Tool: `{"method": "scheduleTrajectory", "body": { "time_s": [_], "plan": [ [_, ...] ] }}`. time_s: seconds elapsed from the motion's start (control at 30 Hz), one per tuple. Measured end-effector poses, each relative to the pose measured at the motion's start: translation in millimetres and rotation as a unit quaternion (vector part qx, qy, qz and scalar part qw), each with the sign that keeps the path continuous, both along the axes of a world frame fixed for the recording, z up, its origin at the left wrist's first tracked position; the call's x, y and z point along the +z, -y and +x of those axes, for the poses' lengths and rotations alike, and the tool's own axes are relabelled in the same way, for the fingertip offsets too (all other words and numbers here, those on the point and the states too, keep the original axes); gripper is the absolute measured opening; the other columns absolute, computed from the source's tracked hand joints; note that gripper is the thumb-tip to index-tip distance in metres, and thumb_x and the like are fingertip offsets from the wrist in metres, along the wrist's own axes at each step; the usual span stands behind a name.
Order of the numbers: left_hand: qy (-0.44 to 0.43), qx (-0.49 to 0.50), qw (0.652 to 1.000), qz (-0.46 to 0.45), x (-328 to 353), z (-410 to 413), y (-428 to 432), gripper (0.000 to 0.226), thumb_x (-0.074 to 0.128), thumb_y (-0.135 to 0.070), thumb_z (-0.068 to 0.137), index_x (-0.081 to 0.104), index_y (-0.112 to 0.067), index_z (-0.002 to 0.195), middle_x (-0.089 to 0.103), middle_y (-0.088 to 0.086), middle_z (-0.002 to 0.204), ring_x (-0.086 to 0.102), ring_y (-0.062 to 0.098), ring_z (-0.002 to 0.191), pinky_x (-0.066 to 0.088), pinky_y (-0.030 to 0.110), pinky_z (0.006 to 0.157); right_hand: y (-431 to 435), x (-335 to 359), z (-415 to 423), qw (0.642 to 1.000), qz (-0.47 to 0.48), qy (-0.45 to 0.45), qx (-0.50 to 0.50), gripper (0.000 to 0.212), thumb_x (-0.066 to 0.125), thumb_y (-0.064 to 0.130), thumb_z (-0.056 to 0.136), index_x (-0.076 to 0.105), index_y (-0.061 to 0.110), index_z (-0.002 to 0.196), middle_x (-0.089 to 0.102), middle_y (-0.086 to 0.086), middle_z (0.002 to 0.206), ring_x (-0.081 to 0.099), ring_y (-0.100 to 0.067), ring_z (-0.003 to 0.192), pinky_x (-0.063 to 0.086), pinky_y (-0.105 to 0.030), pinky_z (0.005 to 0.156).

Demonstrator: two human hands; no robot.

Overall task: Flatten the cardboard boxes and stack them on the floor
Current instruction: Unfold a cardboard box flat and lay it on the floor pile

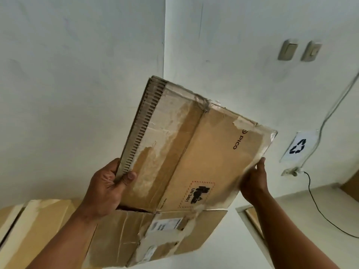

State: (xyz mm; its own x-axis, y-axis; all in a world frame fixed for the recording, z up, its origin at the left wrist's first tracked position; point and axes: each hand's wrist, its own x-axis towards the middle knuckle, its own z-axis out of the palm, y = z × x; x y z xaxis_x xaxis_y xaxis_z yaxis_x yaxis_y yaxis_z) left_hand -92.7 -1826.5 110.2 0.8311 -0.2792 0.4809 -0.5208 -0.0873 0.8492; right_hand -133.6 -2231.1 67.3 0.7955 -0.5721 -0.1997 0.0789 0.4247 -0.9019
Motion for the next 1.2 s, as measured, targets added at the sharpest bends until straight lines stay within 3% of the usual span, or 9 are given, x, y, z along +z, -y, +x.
{"method": "scheduleTrajectory", "body": {
  "time_s": [0.1, 0.2, 0.27, 0.43, 0.6, 0.73, 0.93, 1.07, 1.2],
  "plan": [
    [-0.053, -0.029, 0.997, -0.039, -10.5, 3.2, 6.8, 0.044, 0.067, -0.053, 0.085, 0.066, -0.017, 0.11, 0.067, 0.022, 0.101, 0.061, 0.041, 0.091, 0.055, 0.047, 0.074, -0.9, -10.3, -13.1, 0.997, 0.037, -0.018, 0.059, 0.07, 0.026, 0.077, 0.09, 0.064, 0.029, 0.126, 0.069, -0.008, 0.126, 0.061, -0.033, 0.12, 0.04, -0.056, 0.109],
    [-0.112, -0.047, 0.99, -0.073, -21.6, 5.0, 14.5, 0.018, 0.065, -0.029, 0.089, 0.069, -0.017, 0.102, 0.066, 0.023, 0.099, 0.064, 0.025, 0.087, 0.056, 0.034, 0.076, -0.9, -15.4, -21.8, 0.992, 0.032, -0.022, 0.118, 0.055, 0.029, 0.057, 0.1, 0.067, 0.025, 0.124, 0.07, -0.015, 0.119, 0.065, -0.042, 0.111, 0.049, -0.062, 0.094],
    [-0.143, -0.054, 0.985, -0.079, -30.4, 4.8, 17.5, 0.035, 0.071, -0.045, 0.083, 0.07, -0.017, 0.104, 0.069, 0.019, 0.1, 0.065, 0.021, 0.089, 0.057, 0.029, 0.076, 4.3, -21.9, -24.7, 0.985, 0.052, -0.043, 0.16, 0.054, 0.031, 0.052, 0.099, 0.062, 0.021, 0.13, 0.067, -0.019, 0.121, 0.062, -0.046, 0.115, 0.046, -0.065, 0.097],
    [-0.217, 0.009, 0.973, -0.072, -63.1, 10.3, 26.1, 0.051, 0.072, -0.064, 0.071, 0.071, -0.026, 0.104, 0.073, 0.007, 0.101, 0.068, 0.024, 0.091, 0.056, 0.04, 0.078, 18.8, -38.8, -28.7, 0.968, 0.09, -0.104, 0.21, 0.072, 0.03, 0.072, 0.093, 0.064, 0.021, 0.131, 0.062, -0.019, 0.132, 0.056, -0.044, 0.124, 0.037, -0.067, 0.107],
    [-0.284, 0.086, 0.952, -0.069, -109.8, 19.4, 35.5, 0.011, 0.063, -0.032, 0.09, 0.072, -0.03, 0.096, 0.074, 0.004, 0.094, 0.067, 0.027, 0.09, 0.052, 0.04, 0.08, 47.8, -66.3, -32.7, 0.945, 0.099, -0.176, 0.256, 0.093, 0.034, 0.083, 0.082, 0.064, 0.008, 0.129, 0.062, -0.021, 0.132, 0.057, -0.043, 0.124, 0.038, -0.062, 0.109],
    [-0.34, 0.126, 0.931, -0.042, -140.8, 18.5, 51.1, 0.012, 0.06, -0.026, 0.096, 0.069, -0.028, 0.103, 0.074, 0.006, 0.1, 0.068, 0.031, 0.097, 0.055, 0.046, 0.084, 54.3, -86.8, -26.7, 0.937, 0.031, -0.195, 0.289, 0.054, 0.051, 0.048, 0.095, 0.056, 0.012, 0.135, 0.065, -0.016, 0.129, 0.062, -0.038, 0.119, 0.043, -0.061, 0.105],
    [-0.403, 0.188, 0.896, -0.002, -184.6, 24.1, 69.8, 0.01, 0.061, -0.033, 0.096, 0.068, -0.03, 0.103, 0.074, 0.001, 0.102, 0.069, 0.026, 0.098, 0.056, 0.049, 0.088, 64.2, -122.4, -9.9, 0.934, -0.068, -0.23, 0.265, 0.035, 0.056, 0.02, 0.099, 0.054, 0.013, 0.134, 0.07, -0.011, 0.119, 0.066, -0.035, 0.11, 0.054, -0.056, 0.093],
    [-0.42, 0.222, 0.878, 0.06, -211.3, 27.6, 83.5, 0.02, 0.057, -0.038, 0.097, 0.062, -0.027, 0.114, 0.069, 0.001, 0.112, 0.065, 0.024, 0.101, 0.054, 0.044, 0.089, 59.3, -154.7, 6.5, 0.92, -0.161, -0.283, 0.219, 0.025, 0.056, 0.017, 0.1, 0.059, 0.013, 0.125, 0.068, -0.008, 0.114, 0.067, -0.029, 0.103, 0.056, -0.051, 0.091],
    [-0.441, 0.24, 0.853, 0.141, -244.4, 29.6, 94.3, 0.037, 0.054, -0.04, 0.098, 0.054, -0.018, 0.127, 0.062, 0.003, 0.12, 0.056, 0.021, 0.101, 0.045, 0.036, 0.085, 49.2, -188.5, 22.4, 0.879, -0.259, -0.333, 0.221, 0.013, 0.055, 0.022, 0.1, 0.059, 0.021, 0.113, 0.067, -0.002, 0.107, 0.065, -0.023, 0.096, 0.056, -0.044, 0.087]
  ]
}}
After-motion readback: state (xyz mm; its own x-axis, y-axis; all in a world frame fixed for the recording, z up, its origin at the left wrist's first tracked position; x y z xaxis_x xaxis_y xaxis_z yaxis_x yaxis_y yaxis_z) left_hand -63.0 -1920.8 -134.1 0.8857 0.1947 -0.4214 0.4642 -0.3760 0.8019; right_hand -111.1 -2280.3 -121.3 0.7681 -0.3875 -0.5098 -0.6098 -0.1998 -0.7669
